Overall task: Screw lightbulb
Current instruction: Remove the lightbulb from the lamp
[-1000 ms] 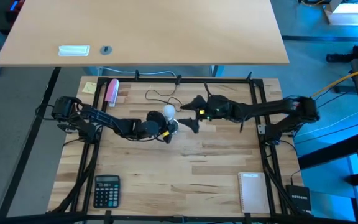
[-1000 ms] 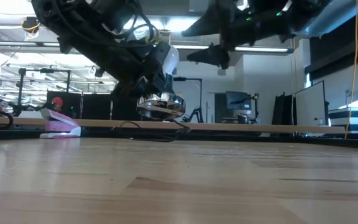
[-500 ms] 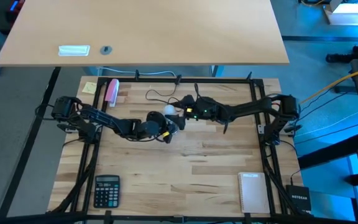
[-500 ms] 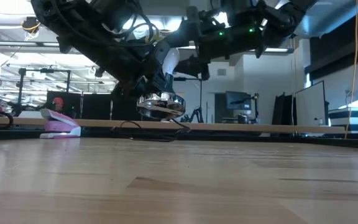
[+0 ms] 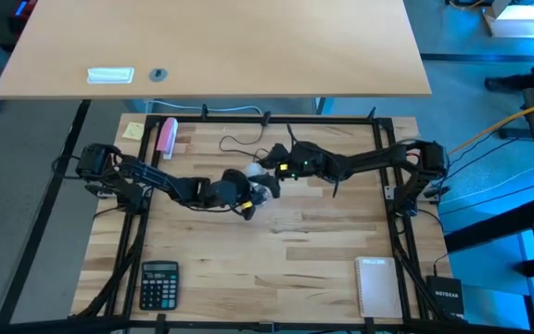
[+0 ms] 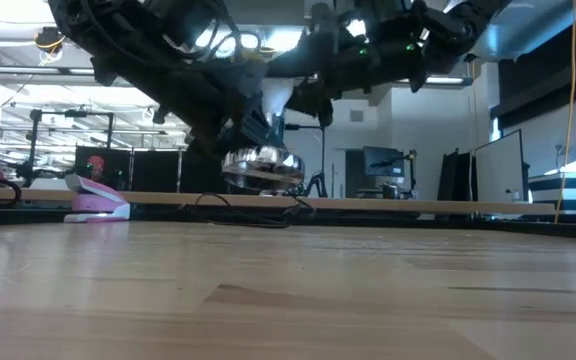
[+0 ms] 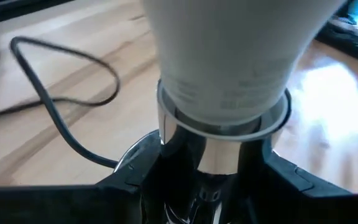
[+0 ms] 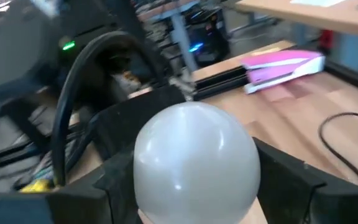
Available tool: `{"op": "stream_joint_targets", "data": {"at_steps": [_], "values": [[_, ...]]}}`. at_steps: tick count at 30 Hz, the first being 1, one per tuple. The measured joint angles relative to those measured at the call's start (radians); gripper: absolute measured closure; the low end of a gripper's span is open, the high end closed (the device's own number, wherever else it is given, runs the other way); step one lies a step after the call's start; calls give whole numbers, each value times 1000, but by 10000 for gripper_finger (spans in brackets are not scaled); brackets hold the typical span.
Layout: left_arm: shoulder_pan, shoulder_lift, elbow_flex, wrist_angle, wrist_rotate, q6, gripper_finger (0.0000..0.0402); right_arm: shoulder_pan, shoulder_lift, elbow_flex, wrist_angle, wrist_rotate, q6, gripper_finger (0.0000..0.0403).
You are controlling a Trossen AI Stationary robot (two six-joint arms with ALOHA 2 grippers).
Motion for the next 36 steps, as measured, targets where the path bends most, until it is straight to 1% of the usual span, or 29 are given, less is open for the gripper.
{"op": "stream_joint_targets", "data": {"at_steps": [2,3,5,6,7,8,9,10,12,15,18,19,22,24,26,28,30,32,33,34,36], "values": [[0,-3,0,33,83,66,233,-9,-29,-2,-31,-82,-12,153],[-3,-5,0,50,142,108,233,-16,-43,-2,-44,-137,-18,153],[-13,-7,-1,94,266,175,233,-26,-61,-3,-47,-300,-28,153],[-22,-6,-2,128,345,205,233,-30,-64,-3,-32,-406,-35,153],[-28,-5,-3,168,433,230,233,-25,-65,-3,-7,-484,-35,153],[-32,-3,-4,213,525,252,233,-21,-65,0,20,-537,-29,153],[-33,-1,-4,251,595,263,233,-13,-65,2,43,-578,-24,153],[-33,-1,-4,279,637,262,233,-1,-65,2,61,-602,-17,153],[-32,-1,-6,310,690,262,233,19,-67,4,69,-604,-28,153],[-32,2,-8,308,703,254,233,44,-67,7,58,-571,-48,153],[-32,1,-8,285,682,247,233,60,-67,7,46,-490,-44,150],[-32,1,-9,278,660,243,233,60,-67,7,39,-465,-43,139],[-32,1,-12,276,606,236,233,59,-68,6,33,-421,-43,80],[-32,1,-11,249,551,222,233,39,-76,7,10,-416,-46,40],[-32,3,-11,221,482,209,233,16,-98,7,-54,-410,-42,17],[-31,3,-10,198,410,191,233,-10,-136,7,-146,-408,-43,18],[-31,2,-10,161,328,186,233,-37,-182,8,-263,-407,-46,30],[-31,2,-10,120,249,170,233,-60,-221,8,-400,-383,-66,41],[-29,2,-10,101,209,156,233,-68,-239,8,-465,-351,-81,46],[-27,2,-10,83,169,140,233,-74,-257,7,-526,-297,-96,51],[-20,2,-10,47,91,109,233,-74,-278,7,-597,-149,-93,58]]}}
